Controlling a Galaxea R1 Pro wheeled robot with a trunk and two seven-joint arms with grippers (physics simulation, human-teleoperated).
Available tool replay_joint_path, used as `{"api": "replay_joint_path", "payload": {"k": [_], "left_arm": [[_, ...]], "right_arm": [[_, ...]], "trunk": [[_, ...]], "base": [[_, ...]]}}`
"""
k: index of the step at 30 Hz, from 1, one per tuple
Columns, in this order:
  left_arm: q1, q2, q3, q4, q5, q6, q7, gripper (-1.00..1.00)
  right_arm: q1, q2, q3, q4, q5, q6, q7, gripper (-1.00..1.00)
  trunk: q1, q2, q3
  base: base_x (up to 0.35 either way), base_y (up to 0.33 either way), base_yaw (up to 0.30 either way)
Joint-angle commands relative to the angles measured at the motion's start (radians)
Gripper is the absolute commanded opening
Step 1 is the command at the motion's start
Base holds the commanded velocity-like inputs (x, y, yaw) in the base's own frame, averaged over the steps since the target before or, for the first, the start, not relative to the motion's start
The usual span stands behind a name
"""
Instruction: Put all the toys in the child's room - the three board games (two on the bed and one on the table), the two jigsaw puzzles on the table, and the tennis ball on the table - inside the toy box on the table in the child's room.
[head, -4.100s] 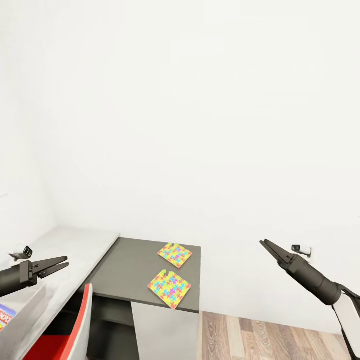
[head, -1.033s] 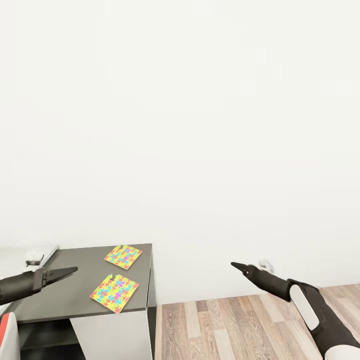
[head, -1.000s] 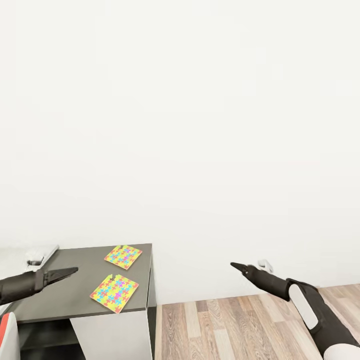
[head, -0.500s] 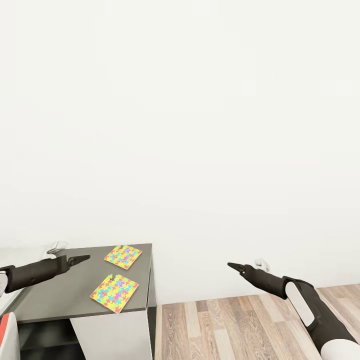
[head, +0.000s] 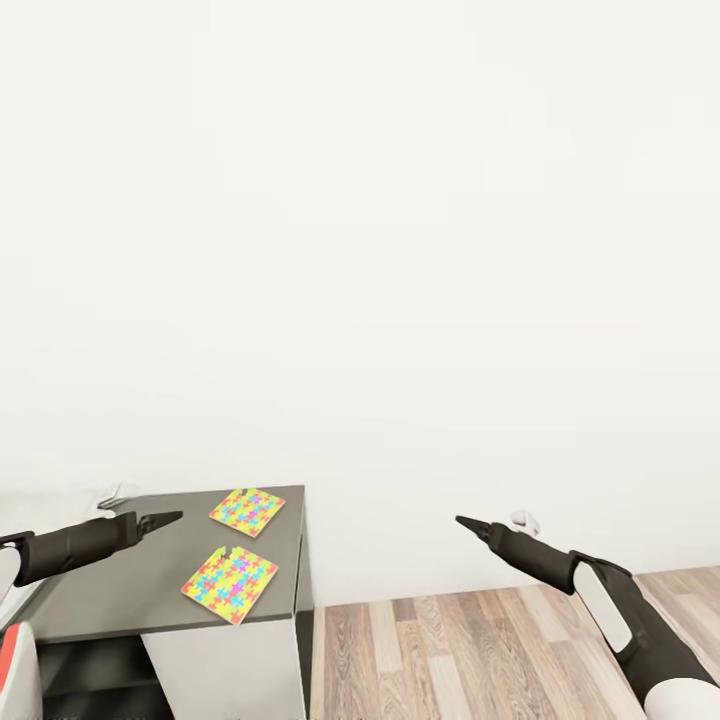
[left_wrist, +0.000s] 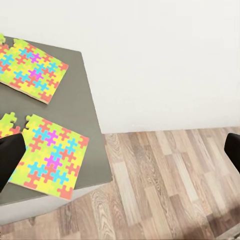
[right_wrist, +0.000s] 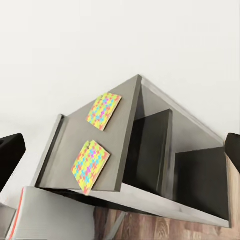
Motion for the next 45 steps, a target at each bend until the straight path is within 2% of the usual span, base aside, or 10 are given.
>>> {"api": "replay_joint_path", "payload": {"k": [1, 24, 32, 45], "left_arm": [[-0.001, 0.0, 0.001, 0.001, -0.003, 0.004, -0.004, 1.0], [-0.001, -0.001, 0.0, 0.002, -0.002, 0.0, -0.003, 1.0], [-0.001, -0.002, 0.0, 0.002, -0.003, -0.001, 0.0, 1.0], [-0.001, -0.002, 0.0, 0.002, -0.002, -0.001, 0.002, 1.0]], "right_arm": [[0.0, -0.001, -0.002, 0.001, -0.003, 0.006, 0.009, 1.0], [0.0, 0.001, 0.0, 0.004, 0.0, 0.002, 0.024, 1.0], [0.0, 0.004, -0.002, 0.006, -0.001, 0.0, 0.024, 1.0], [0.0, 0.005, 0.0, 0.008, 0.003, -0.008, 0.024, 1.0]], "trunk": [[0.0, -0.001, -0.002], [0.0, -0.001, -0.032], [0.0, -0.001, -0.036], [0.0, -0.001, -0.056]], "base": [[0.051, 0.0, 0.06], [0.103, 0.002, 0.067], [0.205, 0.083, 0.01], [0.206, 0.026, 0.0]]}}
